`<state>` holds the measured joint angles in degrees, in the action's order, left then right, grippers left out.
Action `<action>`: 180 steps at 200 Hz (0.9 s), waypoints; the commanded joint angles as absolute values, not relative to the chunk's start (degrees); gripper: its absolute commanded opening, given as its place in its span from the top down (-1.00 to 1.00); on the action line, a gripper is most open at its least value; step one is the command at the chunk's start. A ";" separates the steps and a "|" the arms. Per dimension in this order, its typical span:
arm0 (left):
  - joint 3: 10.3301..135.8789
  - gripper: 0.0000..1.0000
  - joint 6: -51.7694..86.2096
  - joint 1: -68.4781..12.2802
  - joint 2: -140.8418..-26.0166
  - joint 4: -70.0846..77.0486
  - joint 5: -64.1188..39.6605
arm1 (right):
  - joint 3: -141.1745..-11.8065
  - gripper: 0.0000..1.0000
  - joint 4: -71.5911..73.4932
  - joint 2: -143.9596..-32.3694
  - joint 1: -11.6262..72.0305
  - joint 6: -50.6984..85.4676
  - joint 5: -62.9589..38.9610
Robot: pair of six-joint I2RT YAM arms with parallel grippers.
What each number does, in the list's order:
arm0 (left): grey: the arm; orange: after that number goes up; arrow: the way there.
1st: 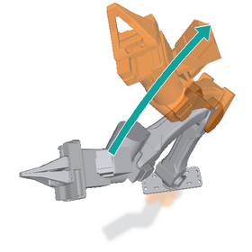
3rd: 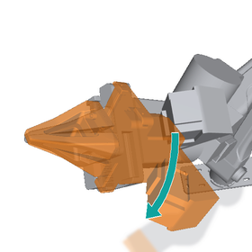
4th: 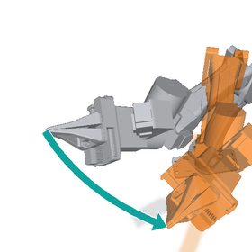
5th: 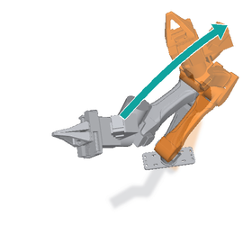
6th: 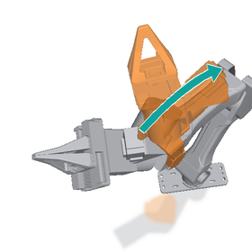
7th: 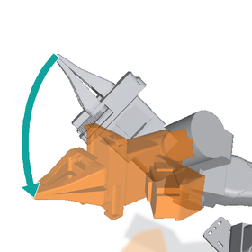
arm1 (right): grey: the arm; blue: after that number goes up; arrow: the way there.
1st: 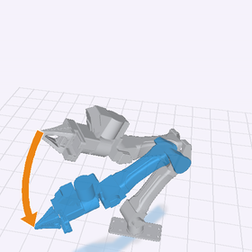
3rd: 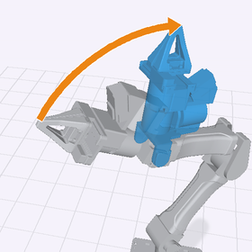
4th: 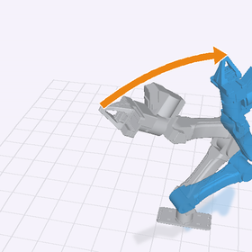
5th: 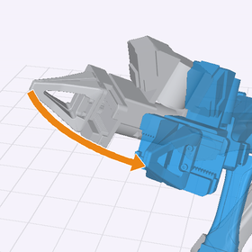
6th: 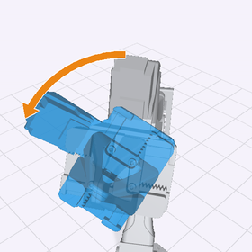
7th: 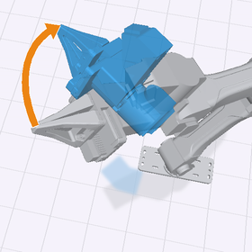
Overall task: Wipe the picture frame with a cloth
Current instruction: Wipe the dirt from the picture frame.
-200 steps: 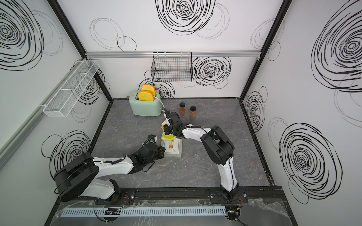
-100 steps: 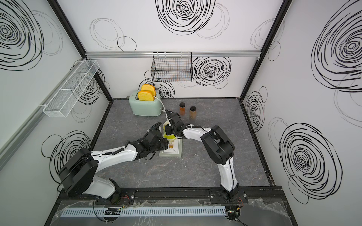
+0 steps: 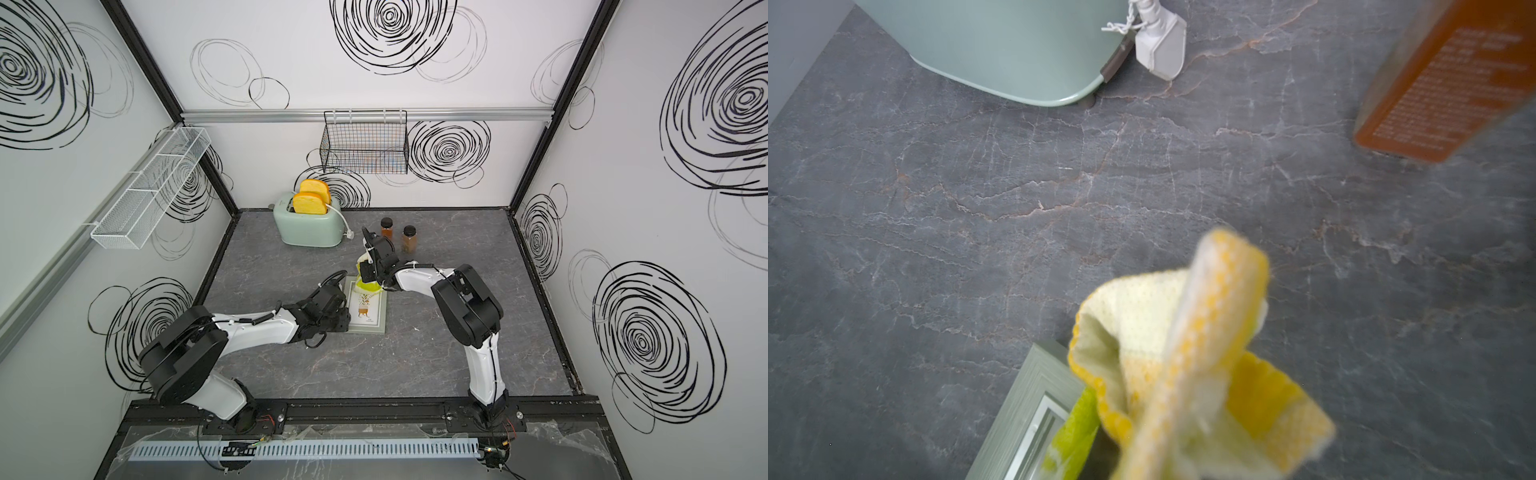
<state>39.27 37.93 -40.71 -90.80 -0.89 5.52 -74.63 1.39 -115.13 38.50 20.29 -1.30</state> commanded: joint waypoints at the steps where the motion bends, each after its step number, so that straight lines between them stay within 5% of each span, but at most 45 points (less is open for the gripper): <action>1: 38.24 0.37 37.62 -40.42 -93.88 -0.09 3.80 | -77.66 1.00 0.16 -114.70 39.10 19.95 -2.42; 36: 36.90 0.68 38.88 -41.08 -93.44 -0.85 3.86 | -82.55 1.00 -2.00 -117.26 41.07 19.43 -3.10; 104: 34.16 0.70 44.98 -43.96 -90.39 -2.22 4.56 | -80.26 1.00 -2.32 -121.17 42.77 22.62 -0.98; 180: 34.83 0.70 48.01 -45.65 -90.33 -6.30 9.59 | -62.31 1.00 -0.81 -108.55 36.37 21.52 5.58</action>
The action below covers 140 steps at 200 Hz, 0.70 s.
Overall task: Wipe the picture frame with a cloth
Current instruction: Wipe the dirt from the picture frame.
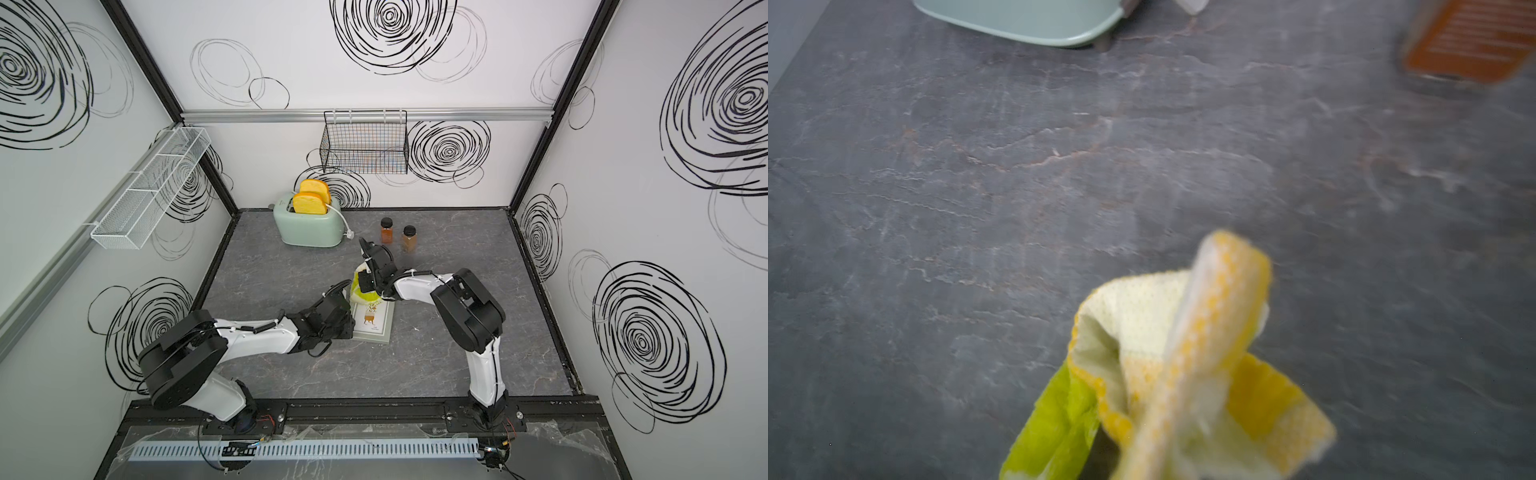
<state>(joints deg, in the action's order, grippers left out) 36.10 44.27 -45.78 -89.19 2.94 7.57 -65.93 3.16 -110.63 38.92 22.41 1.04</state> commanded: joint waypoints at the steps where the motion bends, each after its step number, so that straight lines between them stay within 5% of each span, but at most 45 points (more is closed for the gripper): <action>1: 34.86 0.71 48.00 -45.63 -90.34 -6.36 9.63 | -62.27 1.00 -0.98 -108.55 36.38 21.44 5.60; 78: 39.75 0.69 49.47 -46.06 -93.73 -8.44 13.38 | -63.29 1.00 -0.66 -112.52 43.77 25.48 2.63; 140: 41.71 0.69 51.49 -46.23 -94.39 -8.95 15.95 | -47.65 1.00 -0.53 -98.90 44.62 28.10 2.54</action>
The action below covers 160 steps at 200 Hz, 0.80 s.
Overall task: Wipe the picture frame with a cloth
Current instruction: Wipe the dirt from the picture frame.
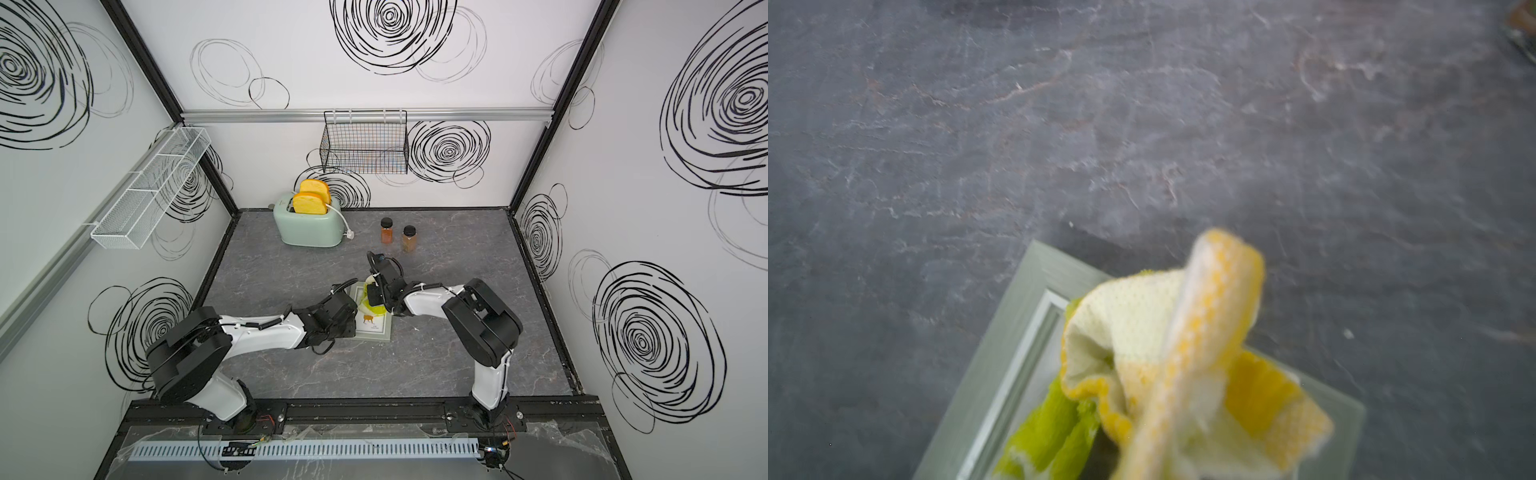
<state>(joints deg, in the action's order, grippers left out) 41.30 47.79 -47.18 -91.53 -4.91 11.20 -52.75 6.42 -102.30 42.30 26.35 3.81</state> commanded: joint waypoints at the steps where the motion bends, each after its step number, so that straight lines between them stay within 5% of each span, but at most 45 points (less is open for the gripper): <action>1: 41.82 0.69 51.50 -46.23 -94.39 -9.00 15.97 | -47.51 1.00 -0.66 -98.71 44.94 28.20 2.46; 40: 43.07 0.69 51.77 -46.71 -94.62 -9.29 16.61 | -40.65 1.00 0.44 -94.33 52.17 35.20 1.12; 105: 42.18 0.68 53.65 -49.26 -93.34 -9.75 17.61 | -62.60 1.00 0.87 -109.81 37.23 25.85 -0.56; 125: 42.53 0.68 54.17 -49.58 -93.60 -9.55 17.82 | -66.54 1.00 -1.91 -113.50 39.40 25.11 -0.17; 160: 42.89 0.67 54.23 -49.62 -93.70 -9.14 18.95 | -54.62 1.00 -1.12 -105.07 46.98 31.35 4.62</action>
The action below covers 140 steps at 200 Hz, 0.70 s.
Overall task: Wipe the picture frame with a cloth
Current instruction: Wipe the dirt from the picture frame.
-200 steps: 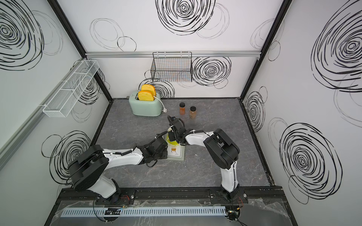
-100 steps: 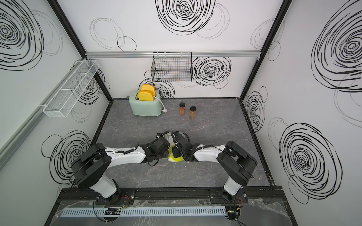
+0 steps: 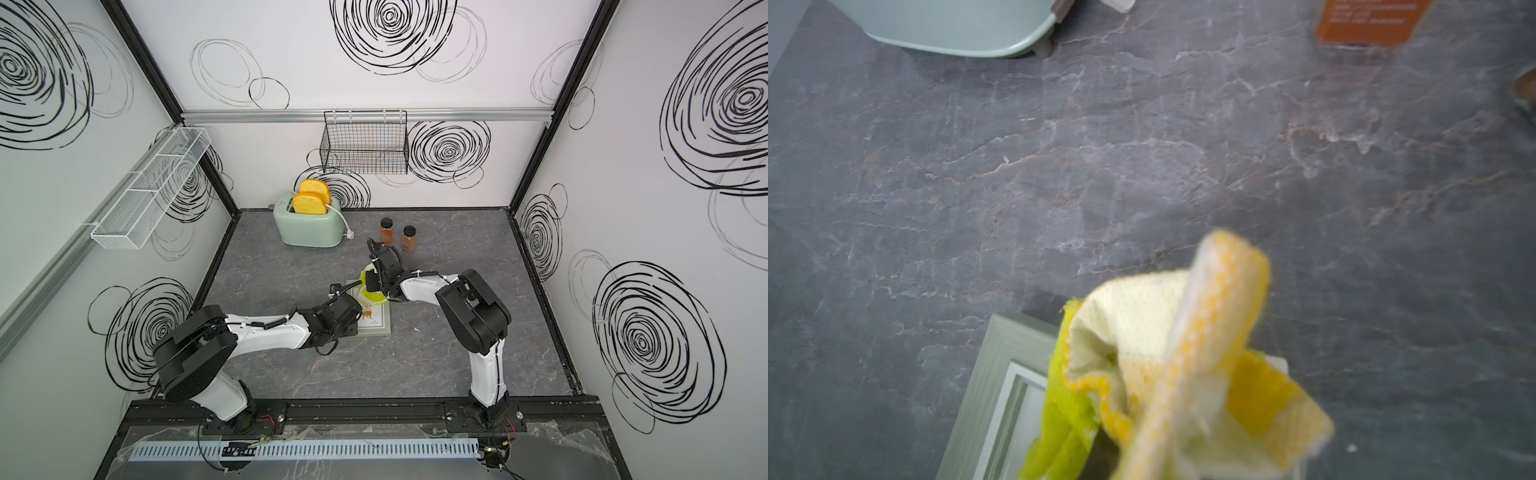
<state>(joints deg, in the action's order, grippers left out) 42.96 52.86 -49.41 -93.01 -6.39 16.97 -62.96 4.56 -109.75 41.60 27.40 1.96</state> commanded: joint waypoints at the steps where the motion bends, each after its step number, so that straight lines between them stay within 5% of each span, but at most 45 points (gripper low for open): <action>1: 42.89 0.67 54.23 -49.59 -93.70 -9.05 18.97 | -53.98 1.00 -1.00 -104.70 47.18 31.63 4.73; 29: 42.89 0.68 54.45 -49.22 -93.52 -8.36 19.21 | -43.80 1.00 0.88 -95.47 49.80 38.14 6.02; 98: 43.20 0.66 55.20 -49.11 -92.14 -7.81 18.84 | -44.16 1.00 -1.40 -89.40 53.70 40.97 4.62; 140: 44.30 0.66 53.83 -48.78 -92.02 -8.12 18.30 | -41.63 1.00 -6.23 -85.51 64.46 47.46 11.13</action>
